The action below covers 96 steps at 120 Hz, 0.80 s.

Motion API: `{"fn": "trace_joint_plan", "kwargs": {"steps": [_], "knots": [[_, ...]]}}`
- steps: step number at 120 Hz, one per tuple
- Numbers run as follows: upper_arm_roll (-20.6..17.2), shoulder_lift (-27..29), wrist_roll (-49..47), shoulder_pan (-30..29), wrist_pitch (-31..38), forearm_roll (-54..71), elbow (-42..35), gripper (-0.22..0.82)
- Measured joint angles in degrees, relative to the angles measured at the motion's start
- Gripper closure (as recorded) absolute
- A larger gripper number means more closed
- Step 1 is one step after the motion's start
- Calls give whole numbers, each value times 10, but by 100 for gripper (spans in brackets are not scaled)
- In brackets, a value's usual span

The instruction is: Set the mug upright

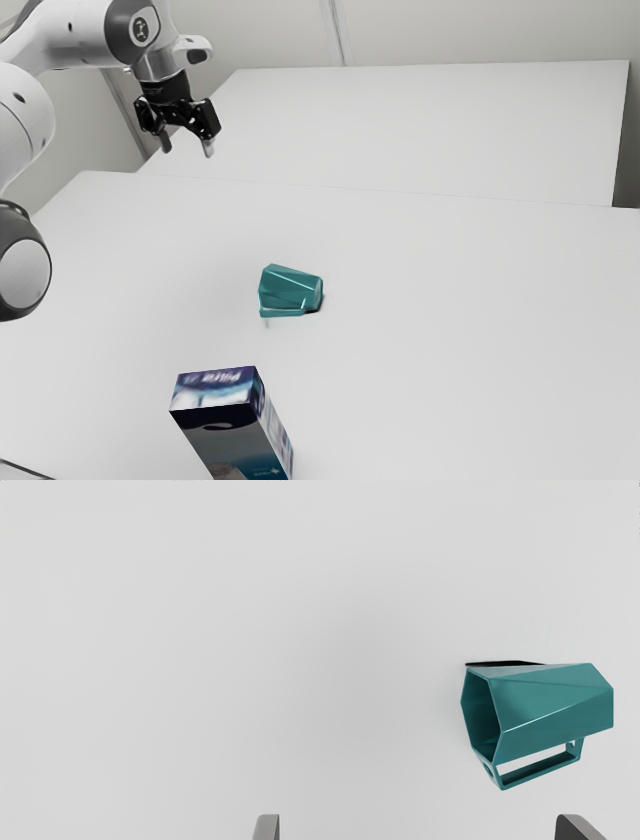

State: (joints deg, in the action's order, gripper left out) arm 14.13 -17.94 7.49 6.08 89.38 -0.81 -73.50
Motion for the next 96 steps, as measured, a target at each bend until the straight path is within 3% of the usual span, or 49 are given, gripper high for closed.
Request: {"fn": "trace_joint_plan", "kwargs": {"steps": [27, 66, 96], "knots": [[1, 10, 14, 0, 2, -28, -34, 0], [19, 124, 32, -4, 113, -203, -340, 0], [25, 110, 99, -2, 218, -300, -403, 0]]}}
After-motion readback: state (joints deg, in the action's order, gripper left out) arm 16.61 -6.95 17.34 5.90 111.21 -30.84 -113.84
